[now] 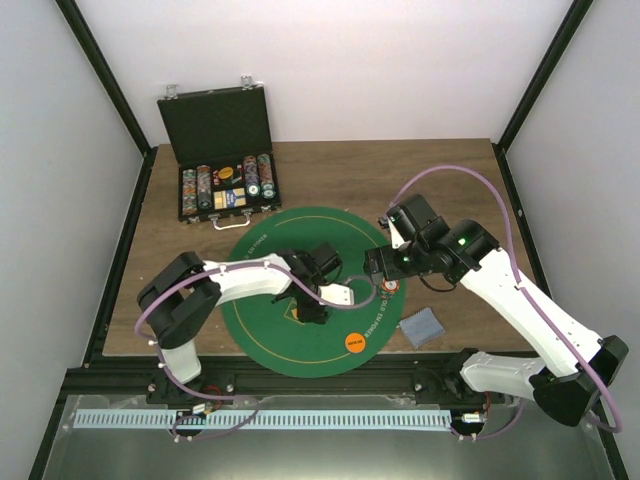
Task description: Distribute texas hold em gaming equipment
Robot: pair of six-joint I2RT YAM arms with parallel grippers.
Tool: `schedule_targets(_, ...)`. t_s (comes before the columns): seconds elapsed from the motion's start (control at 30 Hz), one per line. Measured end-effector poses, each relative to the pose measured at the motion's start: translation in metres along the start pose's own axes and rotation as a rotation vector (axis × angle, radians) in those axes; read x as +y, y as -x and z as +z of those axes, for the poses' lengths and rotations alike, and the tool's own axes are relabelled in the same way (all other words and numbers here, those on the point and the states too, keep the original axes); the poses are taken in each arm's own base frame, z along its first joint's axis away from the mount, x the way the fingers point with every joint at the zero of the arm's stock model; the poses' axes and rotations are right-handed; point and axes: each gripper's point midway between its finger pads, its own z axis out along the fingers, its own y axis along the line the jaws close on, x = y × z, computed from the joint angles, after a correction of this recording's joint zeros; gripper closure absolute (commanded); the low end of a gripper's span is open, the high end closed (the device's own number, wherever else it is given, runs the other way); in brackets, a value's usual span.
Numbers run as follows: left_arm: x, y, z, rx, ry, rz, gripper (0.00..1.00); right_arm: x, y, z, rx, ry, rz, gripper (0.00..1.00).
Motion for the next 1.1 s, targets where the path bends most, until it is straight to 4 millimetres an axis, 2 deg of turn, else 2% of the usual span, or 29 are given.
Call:
schedule_targets(0.1,0.005,-0.007,-0.006,0.019,-0.016,-0.044,0.98,0.001,0.001,0.000,-0.006,0.002,-0.005,0.06)
schedule_targets(0.23,0.034,-0.025,-0.027,0.009,0.006,-0.159,0.99,0.002,0.006,0.000,-0.025,0.009,-0.014,0.06)
schedule_targets(0.37,0.076,-0.060,-0.056,-0.009,0.089,-0.319,0.99,0.003,0.007,0.000,-0.028,0.011,-0.020,0.06)
schedule_targets(0.5,0.116,-0.110,-0.072,0.011,0.163,-0.488,0.99,0.004,0.009,0.003,-0.027,0.011,-0.025,0.06)
schedule_targets(0.63,0.138,-0.153,-0.073,0.046,0.188,-0.620,0.99,0.004,0.011,0.008,-0.022,0.009,-0.035,0.06)
schedule_targets(0.73,0.149,-0.178,-0.066,0.083,0.199,-0.692,0.99,0.004,0.012,0.010,-0.017,0.007,-0.042,0.06)
schedule_targets(0.87,0.150,-0.186,-0.057,0.104,0.187,-0.719,0.96,0.004,0.012,0.012,-0.011,0.004,-0.044,0.05)
schedule_targets(0.93,0.150,-0.186,-0.057,0.099,0.189,-0.720,0.88,0.004,0.012,0.013,-0.010,0.004,-0.046,0.05)
schedule_targets(0.97,0.151,-0.185,-0.057,0.097,0.190,-0.720,0.81,0.004,0.012,0.013,-0.008,0.003,-0.046,0.04)
schedule_targets(1.1,0.151,-0.184,-0.057,0.091,0.191,-0.719,0.43,0.000,0.013,0.016,-0.003,-0.005,-0.038,0.02)
